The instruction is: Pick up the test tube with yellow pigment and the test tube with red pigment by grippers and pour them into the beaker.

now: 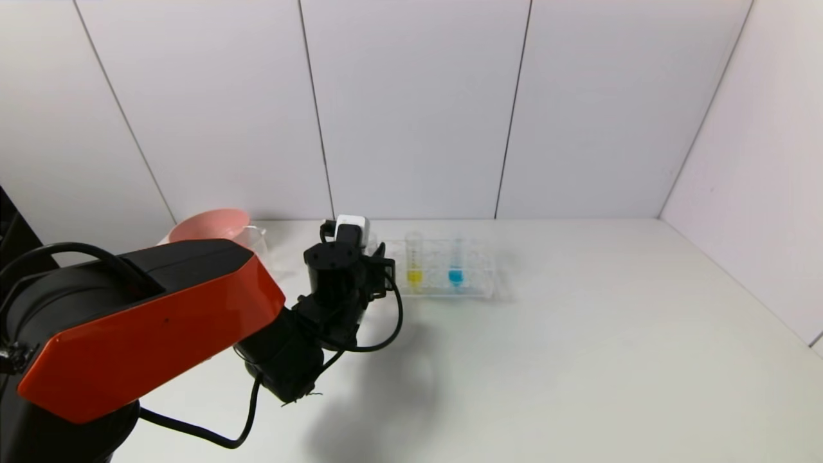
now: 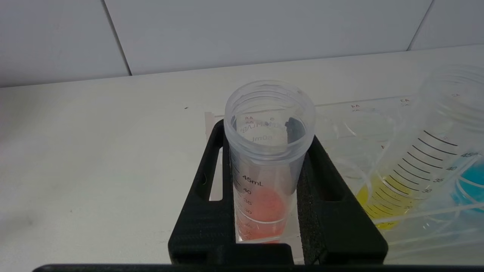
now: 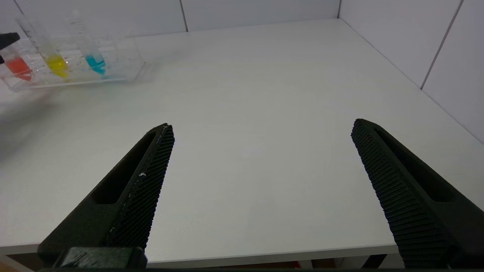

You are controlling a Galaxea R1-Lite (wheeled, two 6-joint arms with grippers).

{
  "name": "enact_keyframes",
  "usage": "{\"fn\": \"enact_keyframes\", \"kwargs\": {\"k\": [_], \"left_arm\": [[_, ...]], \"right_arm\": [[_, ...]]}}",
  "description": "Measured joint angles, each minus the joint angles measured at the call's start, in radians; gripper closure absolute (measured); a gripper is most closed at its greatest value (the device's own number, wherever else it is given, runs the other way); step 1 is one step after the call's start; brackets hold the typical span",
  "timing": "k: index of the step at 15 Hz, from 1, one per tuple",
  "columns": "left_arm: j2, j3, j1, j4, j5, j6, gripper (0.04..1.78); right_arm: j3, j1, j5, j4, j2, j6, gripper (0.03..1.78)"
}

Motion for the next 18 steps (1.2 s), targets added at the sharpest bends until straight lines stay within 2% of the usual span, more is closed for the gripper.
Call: {"fn": "enact_keyframes", "kwargs": {"k": [7,13,16,18], "left_arm": [[-0.03,-0.02,-0.026,-0.007,0.004,0.012,1.35],[-0.168,-0.029,-0.04,0.106,-0.014,0.011,1.35],[-0.263,0.004,-0.032,0.172,-0.058,0.01,1.35],[-0.337,0.053,-0.013,0.225,-0.118,0.01,1.35]], "right_arm": [[0.0,0.0,0.0,0.0,0.0,0.0,0.1],[0.0,0.0,0.0,0.0,0.0,0.0,0.1],[0.0,0.0,0.0,0.0,0.0,0.0,0.1],[0.0,0.0,0.0,0.0,0.0,0.0,0.1]]}}
